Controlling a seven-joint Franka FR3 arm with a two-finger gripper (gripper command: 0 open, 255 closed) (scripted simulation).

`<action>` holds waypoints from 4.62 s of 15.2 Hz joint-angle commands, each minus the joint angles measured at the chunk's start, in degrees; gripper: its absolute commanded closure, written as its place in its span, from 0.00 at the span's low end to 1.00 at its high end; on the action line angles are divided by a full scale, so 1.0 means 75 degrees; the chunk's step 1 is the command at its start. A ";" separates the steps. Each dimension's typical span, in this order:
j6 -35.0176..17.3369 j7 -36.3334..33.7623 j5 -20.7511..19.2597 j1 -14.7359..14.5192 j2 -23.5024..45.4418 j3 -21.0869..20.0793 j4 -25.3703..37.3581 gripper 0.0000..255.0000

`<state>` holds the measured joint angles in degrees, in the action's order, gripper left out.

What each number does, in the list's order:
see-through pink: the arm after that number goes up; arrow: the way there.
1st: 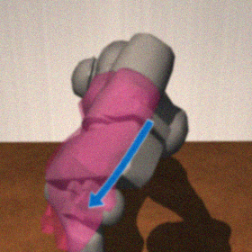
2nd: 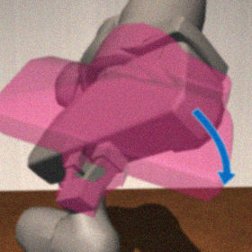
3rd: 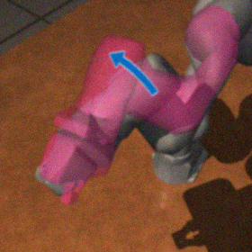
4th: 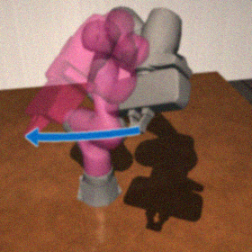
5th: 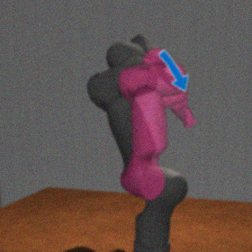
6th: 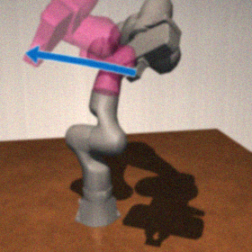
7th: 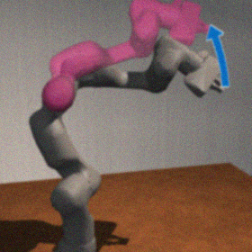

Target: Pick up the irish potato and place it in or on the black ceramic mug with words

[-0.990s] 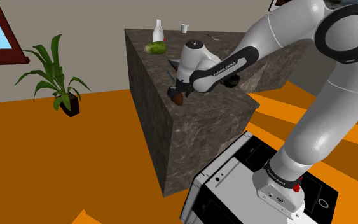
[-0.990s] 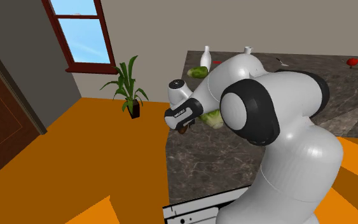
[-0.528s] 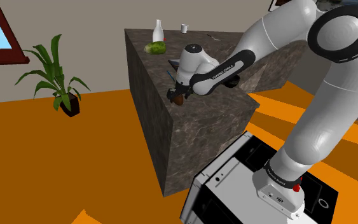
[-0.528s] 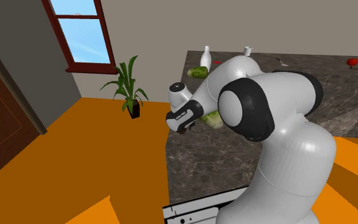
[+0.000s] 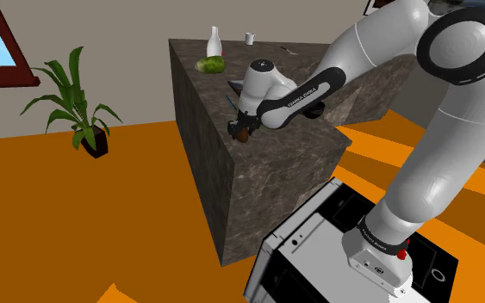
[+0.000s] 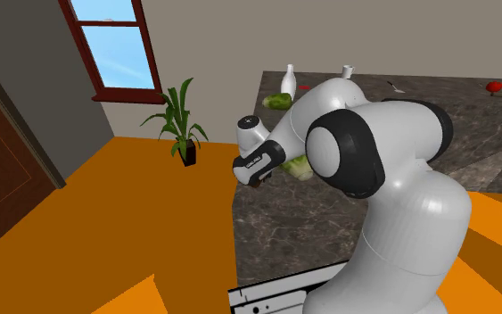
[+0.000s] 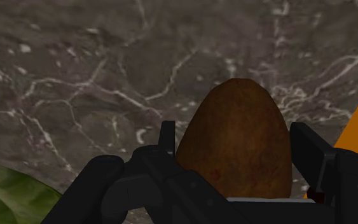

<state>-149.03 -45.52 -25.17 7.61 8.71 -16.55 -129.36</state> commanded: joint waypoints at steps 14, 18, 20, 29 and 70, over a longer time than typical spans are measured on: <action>0.0749 0.0649 0.0738 0.0073 -0.0650 -0.0159 0.0205 1.00; 0.1103 0.0889 0.1004 0.0078 -0.0902 -0.0189 0.0348 1.00; 0.1284 0.0998 0.1122 0.0078 -0.1019 -0.0198 0.0430 1.00; 0.2121 0.1411 0.1549 0.0063 -0.1462 -0.0208 0.0891 1.00; 0.2472 0.8371 0.3658 0.2510 -0.0500 0.3055 0.2766 1.00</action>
<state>-130.86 15.84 1.68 25.87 3.92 5.89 -110.00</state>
